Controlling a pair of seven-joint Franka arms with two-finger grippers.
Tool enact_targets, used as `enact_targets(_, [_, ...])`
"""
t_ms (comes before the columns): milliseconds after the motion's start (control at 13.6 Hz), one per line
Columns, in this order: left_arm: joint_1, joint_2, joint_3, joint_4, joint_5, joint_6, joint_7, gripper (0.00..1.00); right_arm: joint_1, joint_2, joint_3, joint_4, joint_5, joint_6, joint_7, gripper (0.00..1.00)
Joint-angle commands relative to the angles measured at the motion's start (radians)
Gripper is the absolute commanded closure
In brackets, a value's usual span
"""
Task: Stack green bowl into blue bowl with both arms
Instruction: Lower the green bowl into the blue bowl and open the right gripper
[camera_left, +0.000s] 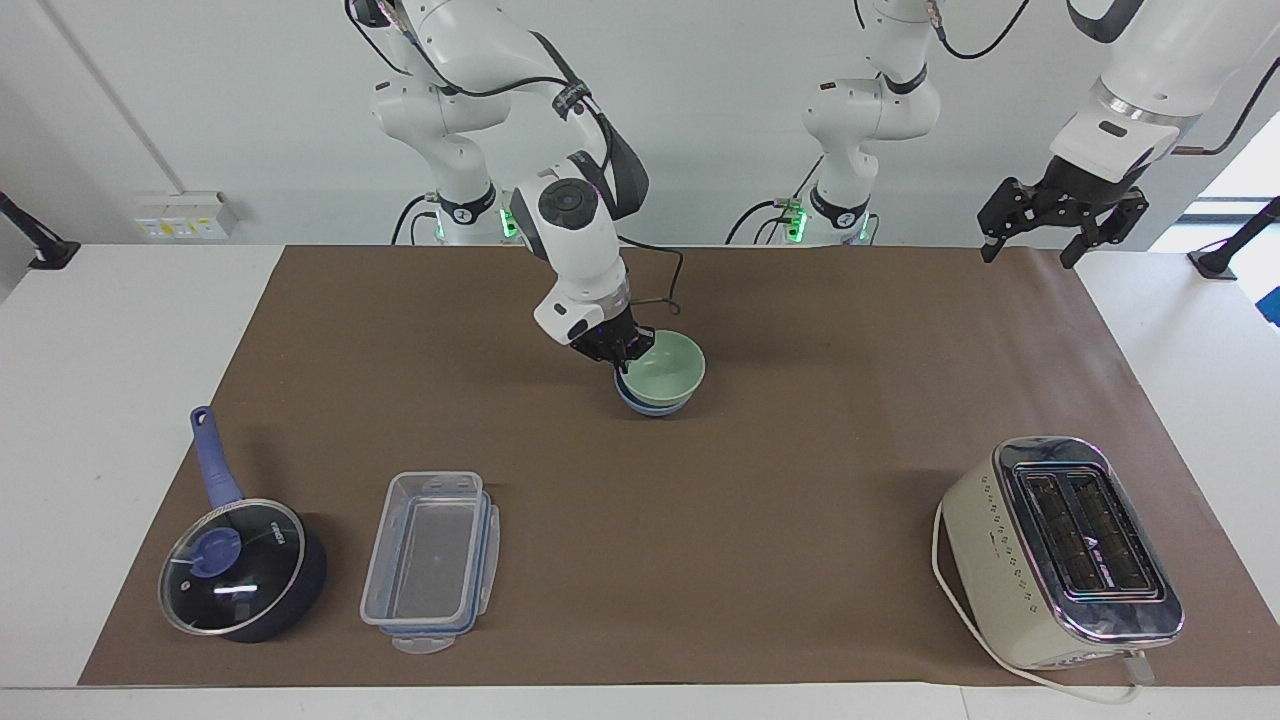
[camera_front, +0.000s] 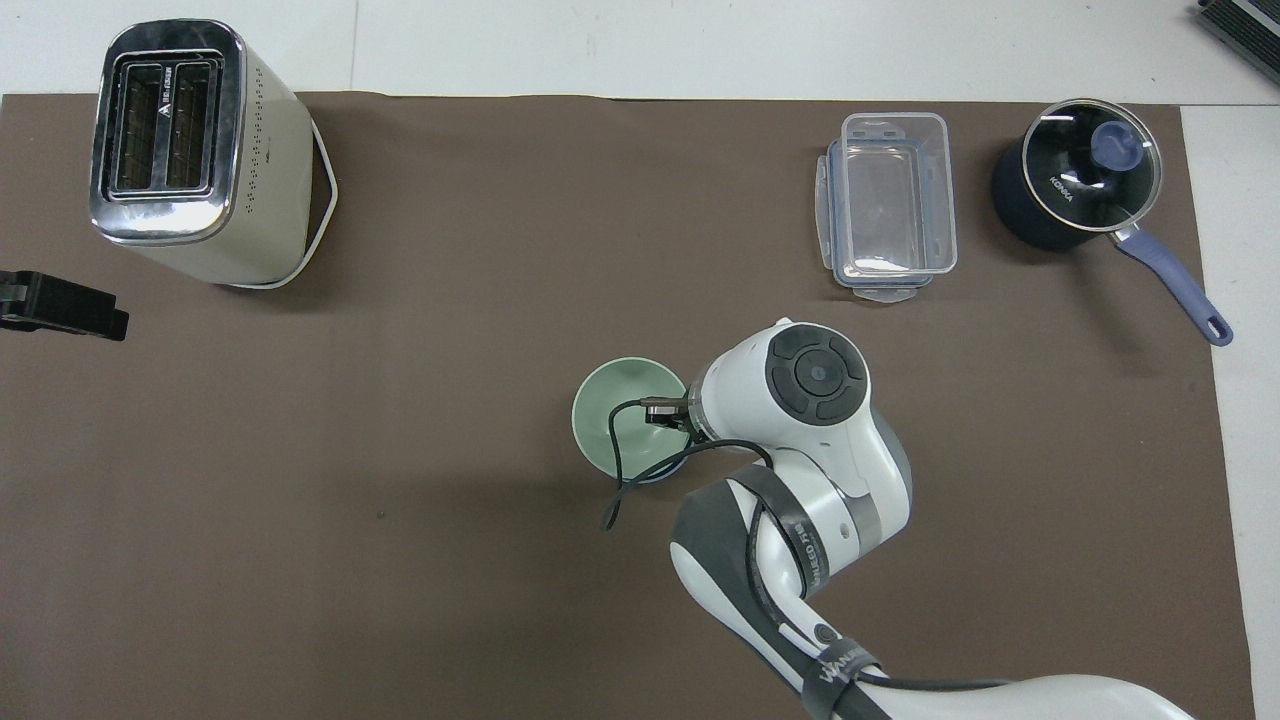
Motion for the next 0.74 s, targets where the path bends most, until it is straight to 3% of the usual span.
enact_targets(0, [0.003, 0.0, -0.006, 0.018, 0.01, -0.026, 0.004, 0.0, -0.011, 0.012, 0.008, 0.006, 0.012, 0.018, -0.003, 1.0])
enact_targets(662, [0.007, -0.003, -0.006, 0.013, 0.01, -0.029, 0.004, 0.0, -0.007, 0.004, 0.006, 0.005, -0.004, -0.023, -0.002, 1.0])
